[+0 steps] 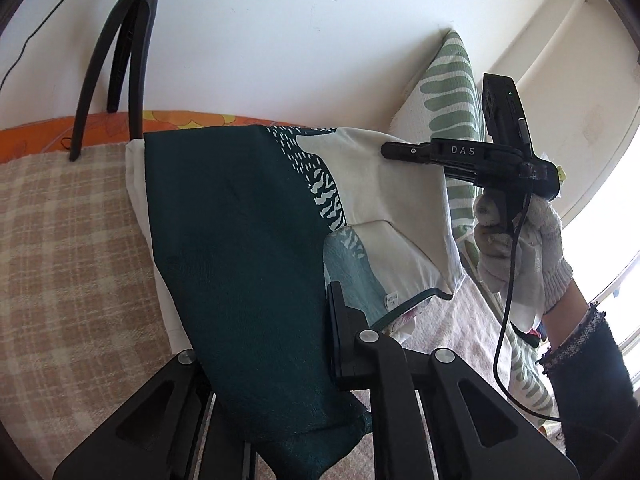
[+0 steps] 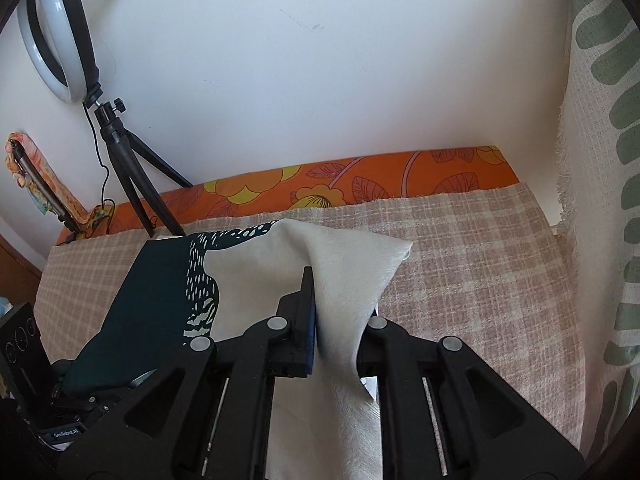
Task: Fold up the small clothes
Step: 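Lift the grasped edge and fold the bundle over once more with both tools, then open both tools and release the folded bundle on the bed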
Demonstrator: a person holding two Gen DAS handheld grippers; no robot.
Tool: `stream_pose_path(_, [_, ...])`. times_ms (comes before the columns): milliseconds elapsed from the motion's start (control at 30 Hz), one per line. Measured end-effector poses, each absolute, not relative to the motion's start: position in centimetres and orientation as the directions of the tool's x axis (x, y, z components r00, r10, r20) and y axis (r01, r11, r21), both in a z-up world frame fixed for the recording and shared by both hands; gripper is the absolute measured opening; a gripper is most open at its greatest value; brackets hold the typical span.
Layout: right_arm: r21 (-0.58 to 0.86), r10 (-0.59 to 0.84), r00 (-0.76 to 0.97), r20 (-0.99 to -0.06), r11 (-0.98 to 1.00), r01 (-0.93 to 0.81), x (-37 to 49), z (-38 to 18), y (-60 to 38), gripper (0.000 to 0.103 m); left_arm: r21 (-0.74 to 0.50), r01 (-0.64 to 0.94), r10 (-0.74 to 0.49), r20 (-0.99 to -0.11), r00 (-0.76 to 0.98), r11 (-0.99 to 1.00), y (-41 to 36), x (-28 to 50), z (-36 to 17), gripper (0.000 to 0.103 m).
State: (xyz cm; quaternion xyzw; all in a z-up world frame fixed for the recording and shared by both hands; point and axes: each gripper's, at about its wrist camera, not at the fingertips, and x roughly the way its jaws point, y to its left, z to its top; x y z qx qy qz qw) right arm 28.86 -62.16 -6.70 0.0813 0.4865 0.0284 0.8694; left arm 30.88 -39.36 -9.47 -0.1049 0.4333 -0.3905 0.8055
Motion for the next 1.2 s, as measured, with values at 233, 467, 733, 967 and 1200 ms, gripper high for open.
stream_pose_path(233, [0.063,-0.024,0.55,-0.835,0.988,0.139,27.5,-5.4,-62.7,0.066,-0.452,0.528,-0.669,-0.658,0.347,0.719,-37.6,29.9,-8.1,0.055])
stream_pose_path(467, [0.062,-0.058,0.592,-0.804,0.982,0.18,25.2,-2.9,-61.5,0.066,-0.388,0.542,-0.633,-0.667,0.393,0.745,-36.0,27.5,-6.0,0.069])
stream_pose_path(733, [0.075,-0.092,0.632,-0.769,0.97,0.232,21.0,0.8,-59.1,0.066,-0.367,0.535,-0.618,-0.66,0.427,0.761,-33.1,23.9,-3.7,0.069])
stream_pose_path(967, [0.076,-0.111,0.669,-0.735,0.967,0.244,16.3,4.3,-55.6,0.066,-0.32,0.551,-0.605,-0.638,0.476,0.77,-30.1,19.8,-1.1,0.069])
stream_pose_path(1200, [0.029,-0.152,0.699,-0.698,0.97,0.24,11.5,7.3,-51.3,0.066,-0.29,0.567,-0.608,-0.598,0.521,0.771,-26.7,15.5,1.2,0.069])
